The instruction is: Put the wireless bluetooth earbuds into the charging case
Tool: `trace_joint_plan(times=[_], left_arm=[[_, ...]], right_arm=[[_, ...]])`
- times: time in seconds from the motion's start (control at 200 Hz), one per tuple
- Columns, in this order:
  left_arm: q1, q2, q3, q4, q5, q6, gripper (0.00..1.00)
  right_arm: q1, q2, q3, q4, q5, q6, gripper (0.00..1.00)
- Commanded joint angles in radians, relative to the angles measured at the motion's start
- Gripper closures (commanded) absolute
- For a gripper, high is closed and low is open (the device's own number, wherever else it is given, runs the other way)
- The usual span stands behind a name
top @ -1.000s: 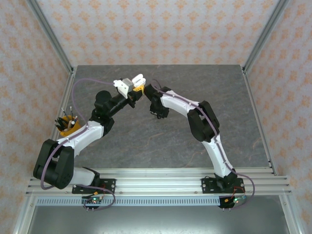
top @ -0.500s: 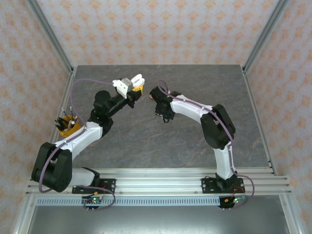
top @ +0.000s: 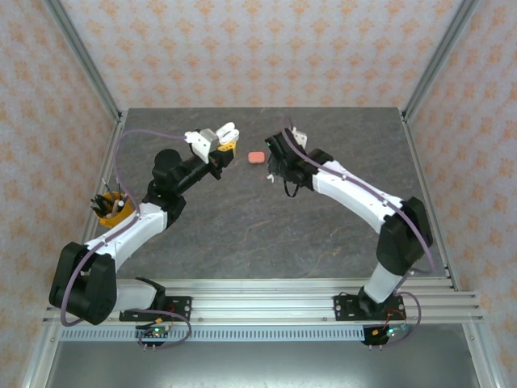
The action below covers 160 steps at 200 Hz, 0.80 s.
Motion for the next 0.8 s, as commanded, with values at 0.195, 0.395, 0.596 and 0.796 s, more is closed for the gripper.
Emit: trace_joint_plan(times=[0.195,0.395,0.596,0.796], left_arm=[[-0.049,0.009,0.067,-0.019,0.038,0.006,1.00],[-0.106,0.059,0.105,-0.007,0.023,0.027,1.00],[-0.151,0.129,0.166,0.034,-0.005,0.028,1.00],[-0.185,0.202,0.255,0.038,-0.073,0.044,1.00]], right_arm=[[-0.006,-0.162,0.068,0.112,0.064,-0.200,0.73],[-0.022,-0.233,0.089,0.217,0.017,-0.278,0.73],[-0.038,-0.299,0.066,0.356,-0.057,-0.306,0.73],[-0.044,-0.351,-0.019,0.525,-0.158,-0.304,0.73]])
